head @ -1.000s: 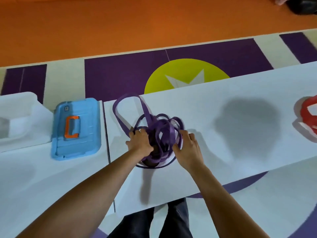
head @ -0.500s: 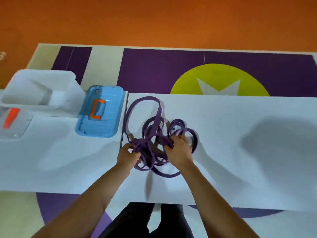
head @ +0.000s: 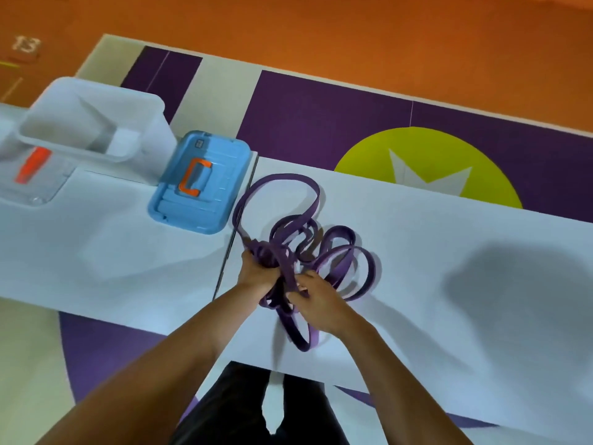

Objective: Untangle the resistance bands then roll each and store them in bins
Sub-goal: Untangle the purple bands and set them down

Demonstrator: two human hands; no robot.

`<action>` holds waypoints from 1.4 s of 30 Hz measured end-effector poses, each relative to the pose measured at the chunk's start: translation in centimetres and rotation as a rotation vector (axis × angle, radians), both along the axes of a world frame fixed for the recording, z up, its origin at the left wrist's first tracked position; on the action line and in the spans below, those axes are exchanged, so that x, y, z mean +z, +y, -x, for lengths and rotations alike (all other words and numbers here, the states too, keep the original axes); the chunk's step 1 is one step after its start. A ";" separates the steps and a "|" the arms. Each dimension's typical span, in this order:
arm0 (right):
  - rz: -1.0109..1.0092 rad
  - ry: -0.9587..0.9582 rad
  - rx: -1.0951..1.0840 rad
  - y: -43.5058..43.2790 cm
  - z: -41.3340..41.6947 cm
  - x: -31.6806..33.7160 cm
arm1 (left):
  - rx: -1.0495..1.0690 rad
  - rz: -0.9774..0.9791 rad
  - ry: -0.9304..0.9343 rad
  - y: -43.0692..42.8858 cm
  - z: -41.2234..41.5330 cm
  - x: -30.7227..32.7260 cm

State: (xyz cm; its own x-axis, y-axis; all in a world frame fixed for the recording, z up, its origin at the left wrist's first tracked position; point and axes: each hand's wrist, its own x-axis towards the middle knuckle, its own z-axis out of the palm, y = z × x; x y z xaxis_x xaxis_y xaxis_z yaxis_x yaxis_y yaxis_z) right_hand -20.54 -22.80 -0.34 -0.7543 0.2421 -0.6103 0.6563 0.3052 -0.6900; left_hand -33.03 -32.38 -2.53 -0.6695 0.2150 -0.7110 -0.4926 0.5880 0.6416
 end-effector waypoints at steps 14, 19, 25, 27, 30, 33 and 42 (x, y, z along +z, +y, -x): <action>-0.808 -0.116 0.712 7.0 0.6 -4.6 | 0.087 0.059 0.121 -3.8 0.0 0.2; -0.966 -0.069 0.509 6.7 -2.4 -6.6 | 0.221 -0.019 0.086 -6.4 -0.4 1.0; -0.993 -0.314 0.046 9.9 -6.0 -4.0 | 0.338 -0.009 0.186 -7.2 -1.0 1.6; -1.045 -0.325 -0.047 11.1 -7.6 -3.5 | 0.356 -0.020 0.171 -7.3 -1.5 1.7; -1.072 -0.219 -0.048 11.8 -9.0 -3.6 | 0.180 0.053 0.112 -7.3 -2.7 1.0; -1.079 -0.013 0.102 11.9 -8.2 -4.2 | -0.027 0.137 0.085 -6.2 -4.0 0.3; -0.977 -0.025 0.467 10.1 -5.4 -6.2 | 0.054 0.402 0.052 -3.2 -6.3 -2.7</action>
